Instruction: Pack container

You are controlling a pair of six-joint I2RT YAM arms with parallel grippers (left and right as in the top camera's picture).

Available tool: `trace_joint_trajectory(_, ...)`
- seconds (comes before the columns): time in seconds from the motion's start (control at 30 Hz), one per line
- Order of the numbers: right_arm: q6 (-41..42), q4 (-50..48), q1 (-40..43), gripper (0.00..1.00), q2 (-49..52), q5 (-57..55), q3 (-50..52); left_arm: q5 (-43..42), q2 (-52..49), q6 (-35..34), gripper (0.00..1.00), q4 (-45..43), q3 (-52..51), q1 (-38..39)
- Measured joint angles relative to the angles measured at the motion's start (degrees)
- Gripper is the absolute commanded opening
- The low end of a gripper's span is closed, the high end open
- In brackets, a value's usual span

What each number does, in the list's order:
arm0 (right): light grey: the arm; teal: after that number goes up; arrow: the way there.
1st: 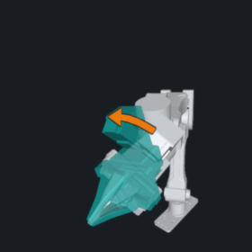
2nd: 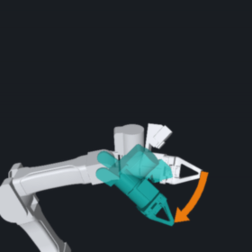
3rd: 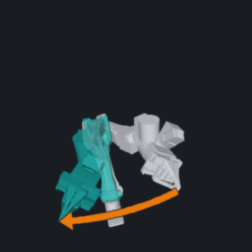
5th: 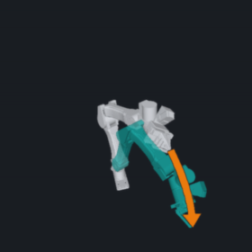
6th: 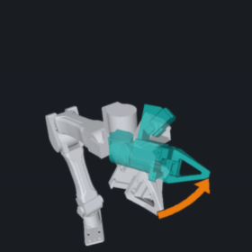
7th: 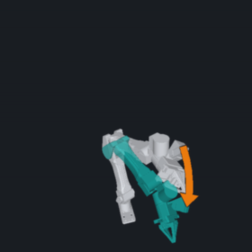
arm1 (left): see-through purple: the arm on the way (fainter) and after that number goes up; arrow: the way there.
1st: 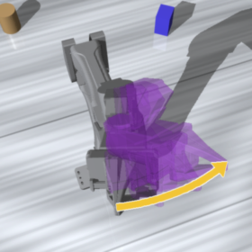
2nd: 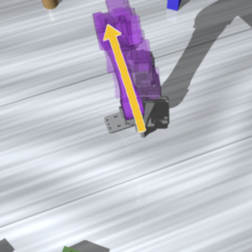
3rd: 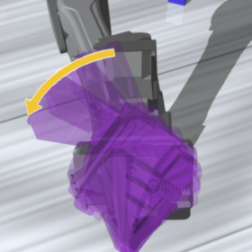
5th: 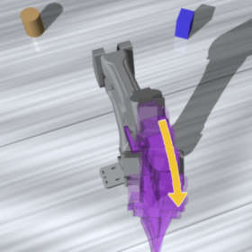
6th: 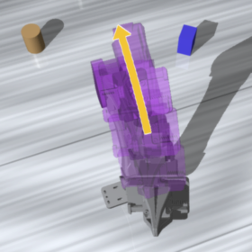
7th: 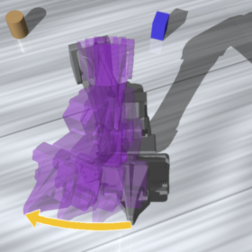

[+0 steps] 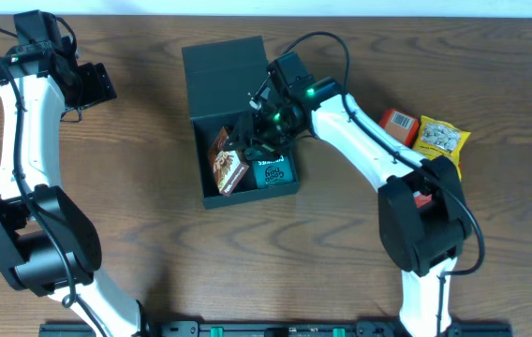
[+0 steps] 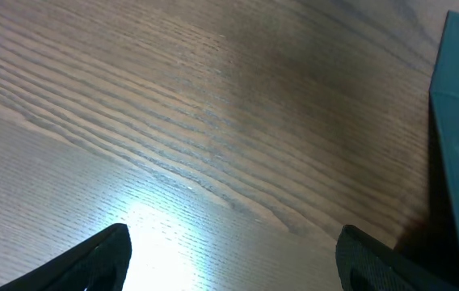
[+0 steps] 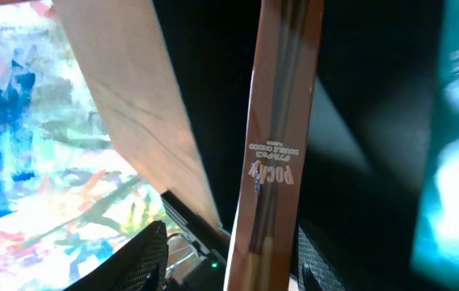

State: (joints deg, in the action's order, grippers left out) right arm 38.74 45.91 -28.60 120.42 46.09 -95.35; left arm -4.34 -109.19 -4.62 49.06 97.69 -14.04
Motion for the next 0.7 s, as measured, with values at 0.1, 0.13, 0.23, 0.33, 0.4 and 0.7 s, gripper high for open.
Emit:
trace_joint_trajectory(0.1, -2.8, 3.7, 2.0, 0.46, 0.0, -2.0, -0.1, 0.0, 0.0, 0.0, 0.82, 0.0, 0.0, 0.0)
trace_joint_trajectory(0.13, -3.7, 5.1, 2.7, 0.46, 0.0, -3.2, -0.2, 0.0, 0.0, 0.0, 0.82, 0.0, 0.0, 0.0)
trace_joint_trajectory(0.23, -7.0, 8.2, 4.9, 0.38, 0.0, -7.2, -0.2, 0.0, 0.0, 0.0, 0.83, 0.0, 0.0, 0.0)
trace_joint_trajectory(0.33, -10.8, 9.0, 6.1, 0.17, 0.0, -10.2, -0.2, 0.0, 0.0, 0.0, 0.82, 0.0, 0.0, 0.0)
trace_joint_trajectory(0.4, -13.1, 10.0, 6.2, 0.08, 0.0, -12.0, -0.2, 0.0, 0.0, 0.0, 0.82, 0.0, 0.0, 0.0)
trace_joint_trajectory(0.7, -22.3, 13.9, 4.3, 0.01, 0.0, -16.8, -0.2, 0.0, 0.0, 0.0, 0.82, 0.0, 0.0, 0.0)
